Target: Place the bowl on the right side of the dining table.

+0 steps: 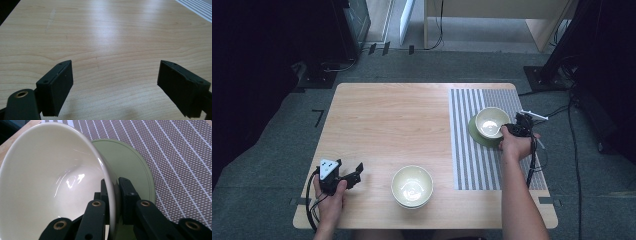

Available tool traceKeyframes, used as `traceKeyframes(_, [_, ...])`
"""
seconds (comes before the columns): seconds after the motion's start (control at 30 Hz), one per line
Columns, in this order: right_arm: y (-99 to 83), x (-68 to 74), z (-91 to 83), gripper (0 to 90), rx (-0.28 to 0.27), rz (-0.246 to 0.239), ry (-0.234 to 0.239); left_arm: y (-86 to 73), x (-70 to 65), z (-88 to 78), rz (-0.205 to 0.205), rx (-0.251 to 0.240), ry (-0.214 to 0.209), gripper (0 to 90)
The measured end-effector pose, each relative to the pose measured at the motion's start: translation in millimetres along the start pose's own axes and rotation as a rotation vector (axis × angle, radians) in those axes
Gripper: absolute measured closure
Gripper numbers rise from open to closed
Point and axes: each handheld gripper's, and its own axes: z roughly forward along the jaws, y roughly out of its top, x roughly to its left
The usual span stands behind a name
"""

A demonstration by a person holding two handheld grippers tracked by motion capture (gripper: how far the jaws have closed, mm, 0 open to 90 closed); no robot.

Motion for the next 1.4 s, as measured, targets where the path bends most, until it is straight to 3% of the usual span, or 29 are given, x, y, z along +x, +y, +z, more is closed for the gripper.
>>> traceKeyframes(0.27, [4.4,0.8,1.5,81.5,-0.011,0.019,0.004,-0.1,-0.1,0.0,0.000,0.000,0.000,12.8])
traceKeyframes(0.67, [8.3,-0.3,2.9,82.9,-0.037,0.035,-0.033,-0.1,0.0,0.0,-0.001,0.000,0.000,12.8])
traceKeyframes(1.1, [8.9,-2.4,2.7,80.7,-0.051,0.046,-0.010,0.0,0.0,0.2,-0.001,-0.001,0.001,12.8])
traceKeyframes(1.23, [8.4,-5.1,-1.2,71.6,-0.086,0.066,0.038,0.1,0.2,0.2,-0.004,-0.002,0.001,12.8])
traceKeyframes(1.4, [5.8,-3.9,-9.2,47.0,-0.130,0.031,0.061,0.0,0.1,0.1,-0.002,-0.001,0.002,12.8])
